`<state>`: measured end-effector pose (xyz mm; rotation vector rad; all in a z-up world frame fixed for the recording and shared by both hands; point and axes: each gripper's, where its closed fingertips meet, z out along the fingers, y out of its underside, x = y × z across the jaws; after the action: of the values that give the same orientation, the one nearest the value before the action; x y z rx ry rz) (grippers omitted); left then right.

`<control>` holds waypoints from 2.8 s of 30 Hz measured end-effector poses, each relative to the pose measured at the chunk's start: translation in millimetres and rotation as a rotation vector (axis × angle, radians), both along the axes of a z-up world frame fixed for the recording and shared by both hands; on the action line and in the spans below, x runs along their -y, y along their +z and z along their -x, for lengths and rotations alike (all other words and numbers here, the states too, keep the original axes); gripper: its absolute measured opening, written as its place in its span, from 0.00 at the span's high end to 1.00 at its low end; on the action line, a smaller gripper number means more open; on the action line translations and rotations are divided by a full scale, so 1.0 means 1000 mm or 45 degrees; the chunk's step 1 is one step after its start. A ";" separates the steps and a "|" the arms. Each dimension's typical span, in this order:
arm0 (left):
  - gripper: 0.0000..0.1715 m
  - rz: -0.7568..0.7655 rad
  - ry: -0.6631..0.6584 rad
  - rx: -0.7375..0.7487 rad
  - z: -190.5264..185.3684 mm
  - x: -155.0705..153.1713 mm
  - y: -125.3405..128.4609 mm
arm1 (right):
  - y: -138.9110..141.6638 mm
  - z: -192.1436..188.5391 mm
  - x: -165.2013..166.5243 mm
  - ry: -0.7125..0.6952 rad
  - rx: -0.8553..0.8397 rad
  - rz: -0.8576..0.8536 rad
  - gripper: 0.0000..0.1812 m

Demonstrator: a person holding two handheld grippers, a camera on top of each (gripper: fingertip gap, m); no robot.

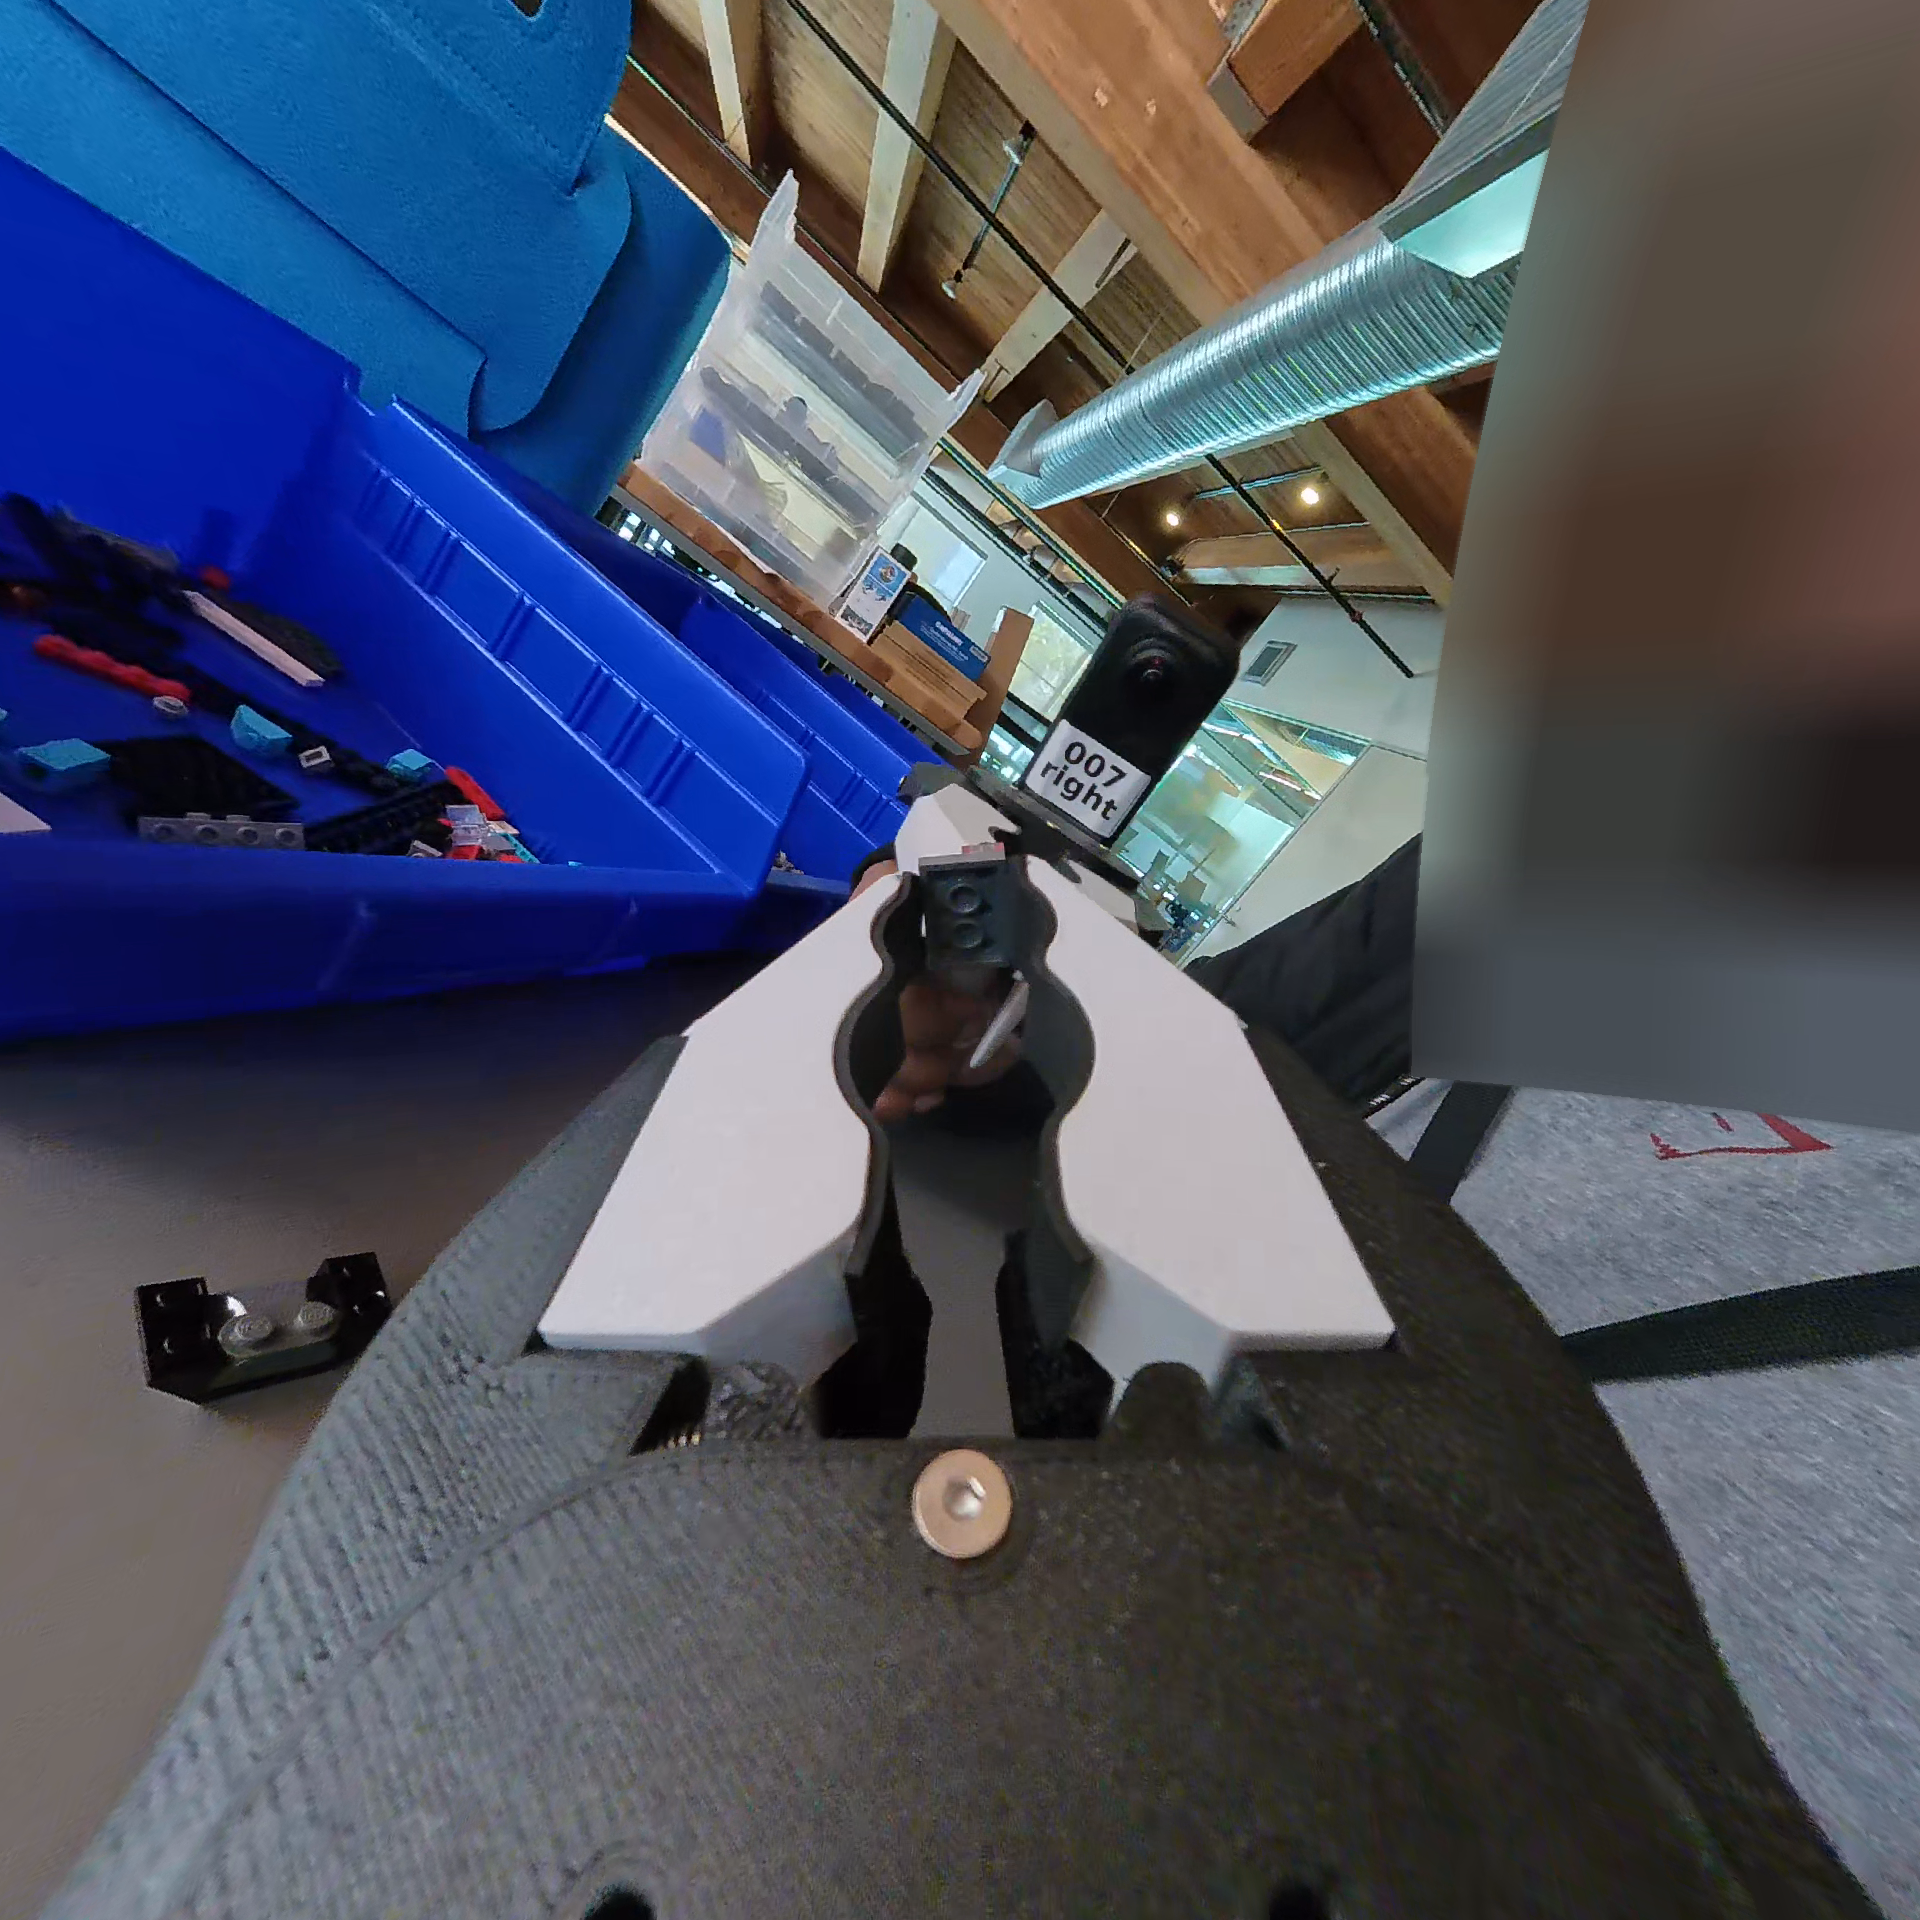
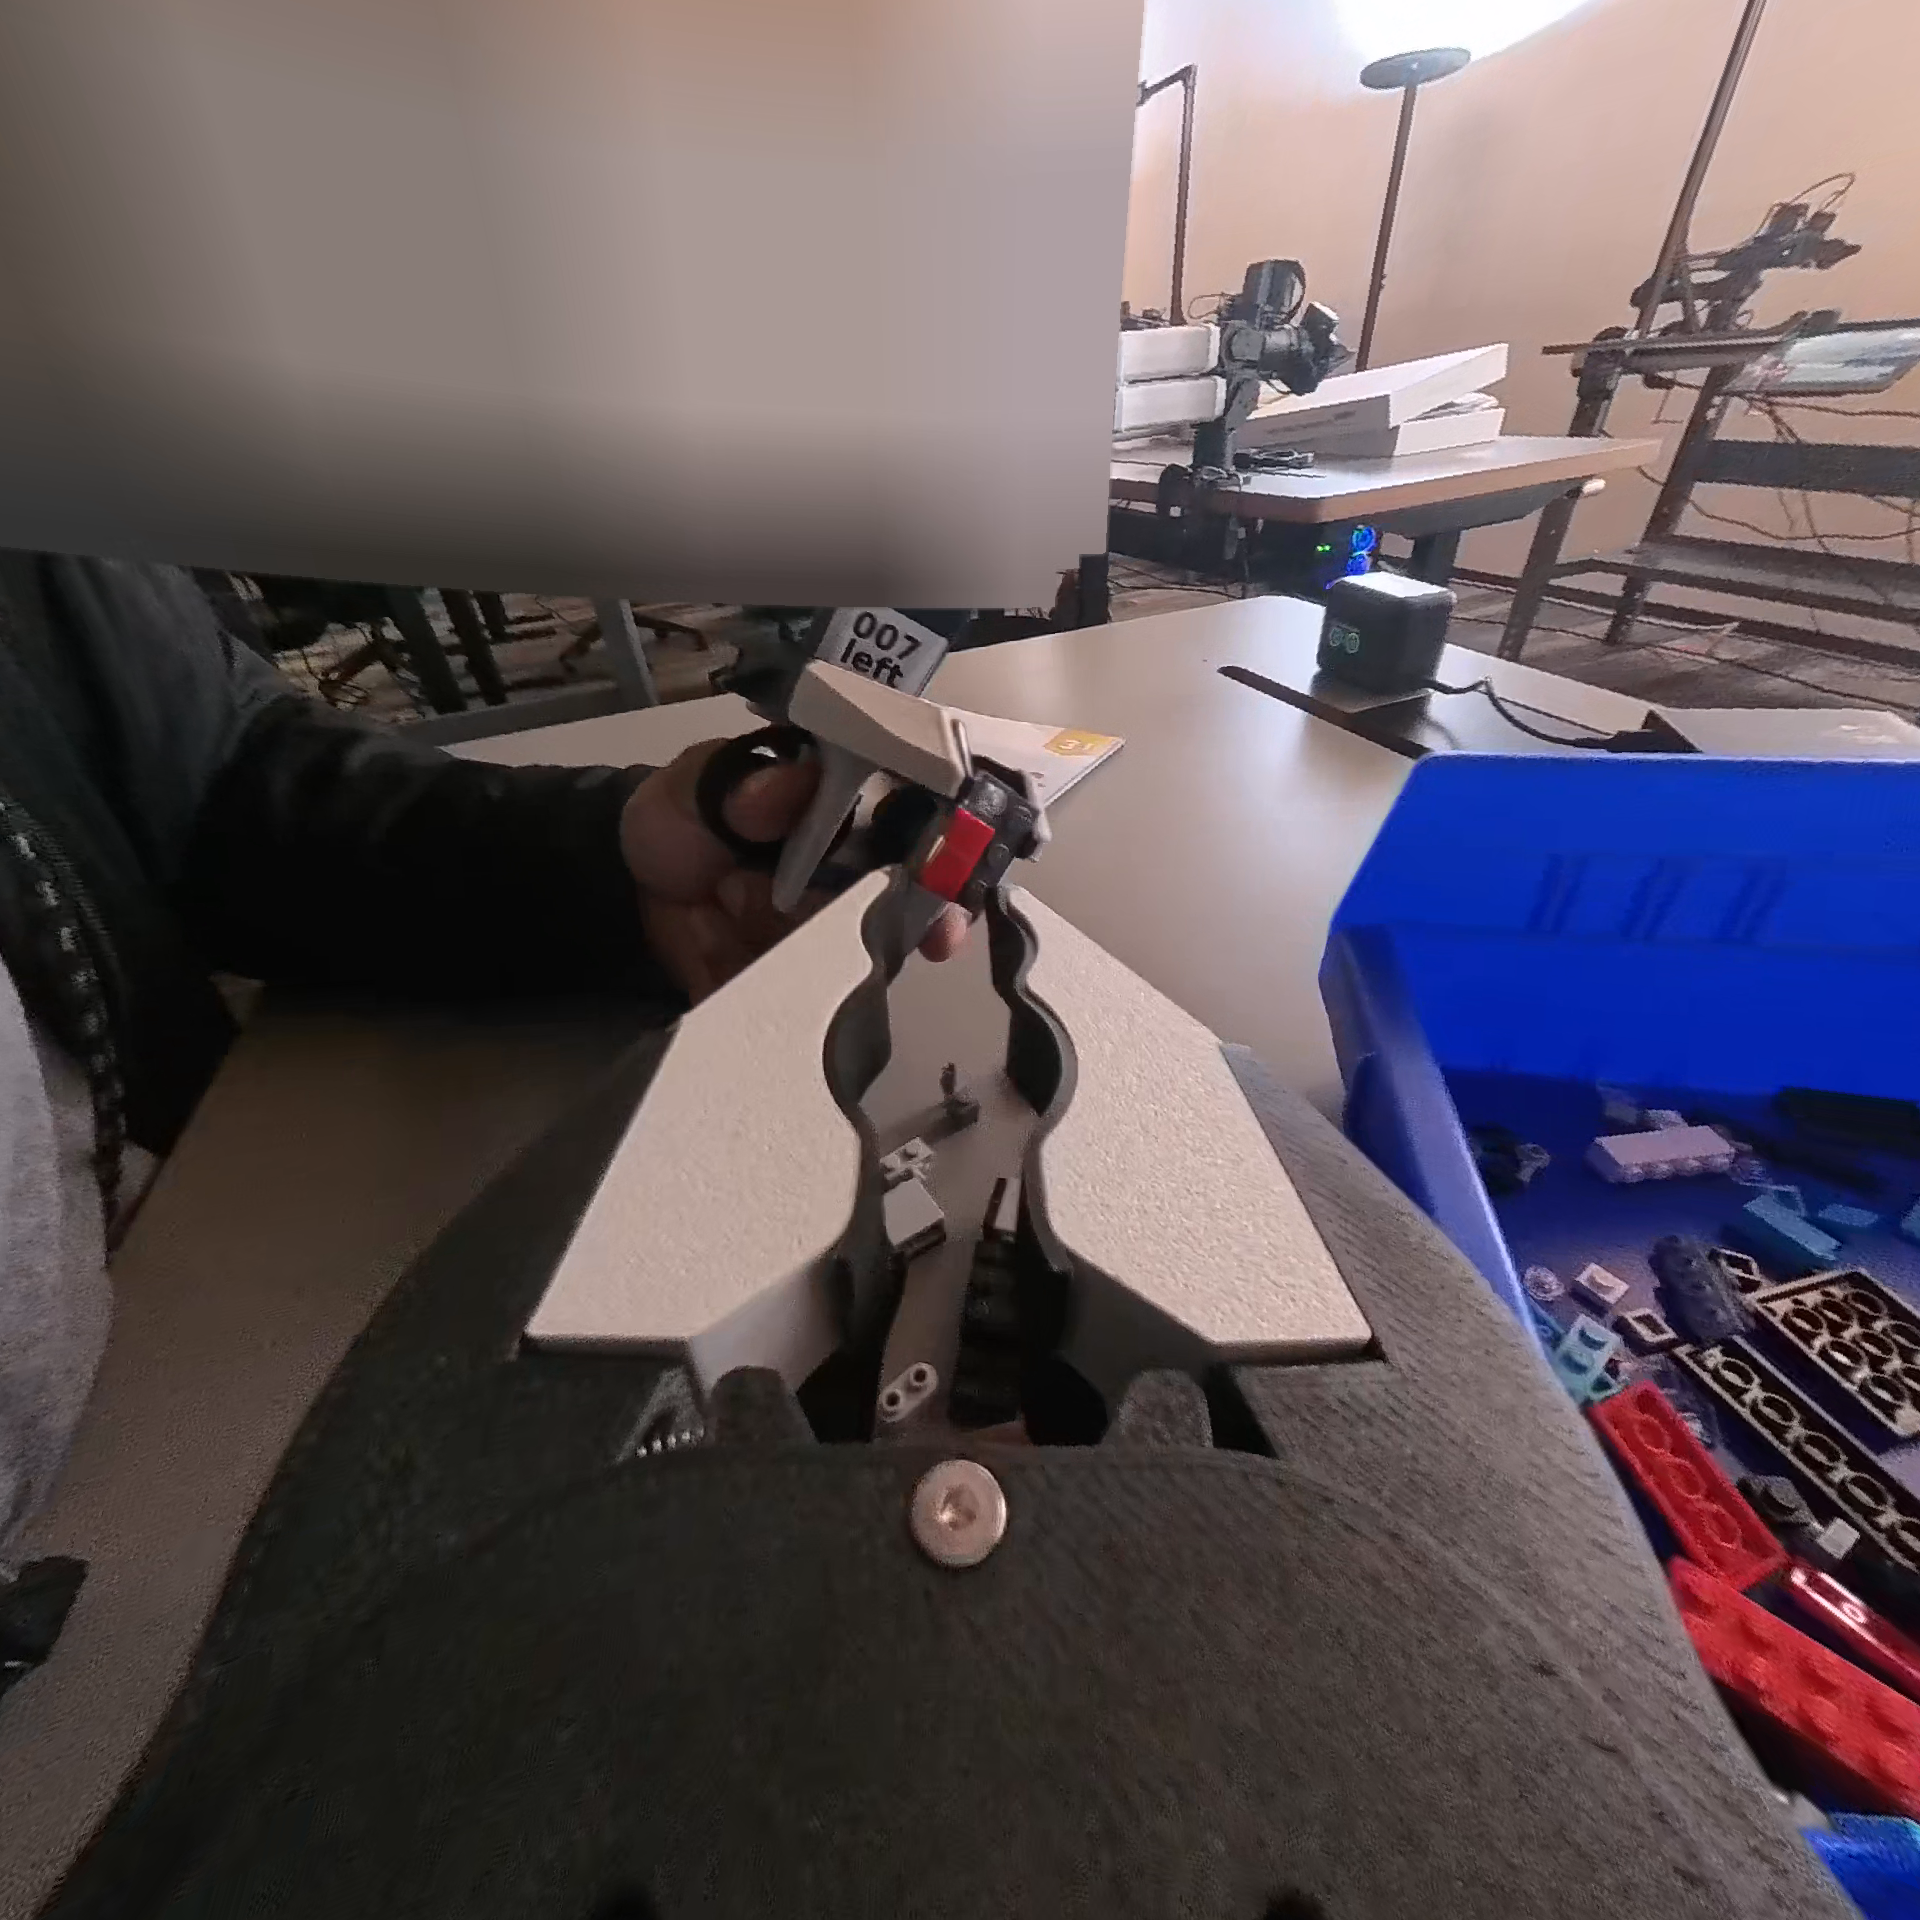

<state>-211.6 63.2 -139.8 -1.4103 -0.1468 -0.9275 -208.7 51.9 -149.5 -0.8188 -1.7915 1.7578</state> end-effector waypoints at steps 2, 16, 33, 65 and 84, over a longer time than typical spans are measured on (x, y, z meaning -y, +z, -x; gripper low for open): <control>0.90 -0.002 0.000 0.011 0.000 0.000 0.000 | -0.001 0.000 0.001 0.005 -0.003 -0.009 0.92; 0.90 -0.008 -0.058 0.051 -0.003 0.002 0.001 | 0.001 -0.005 0.004 0.112 0.053 0.134 0.96; 0.90 0.040 -0.052 0.087 0.010 0.005 -0.001 | -0.001 0.000 -0.005 0.117 0.154 0.237 1.00; 0.89 0.933 0.135 -0.612 0.033 0.012 -0.114 | -0.105 -0.002 -0.017 -0.022 0.575 -0.561 0.85; 0.87 0.872 0.124 -0.554 0.034 0.011 -0.106 | -0.111 -0.013 -0.019 0.051 0.597 -0.637 0.89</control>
<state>-245.5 52.7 -245.6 -2.1841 -0.2136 -0.4767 -195.8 70.7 -261.0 -1.0301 -2.4224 1.1016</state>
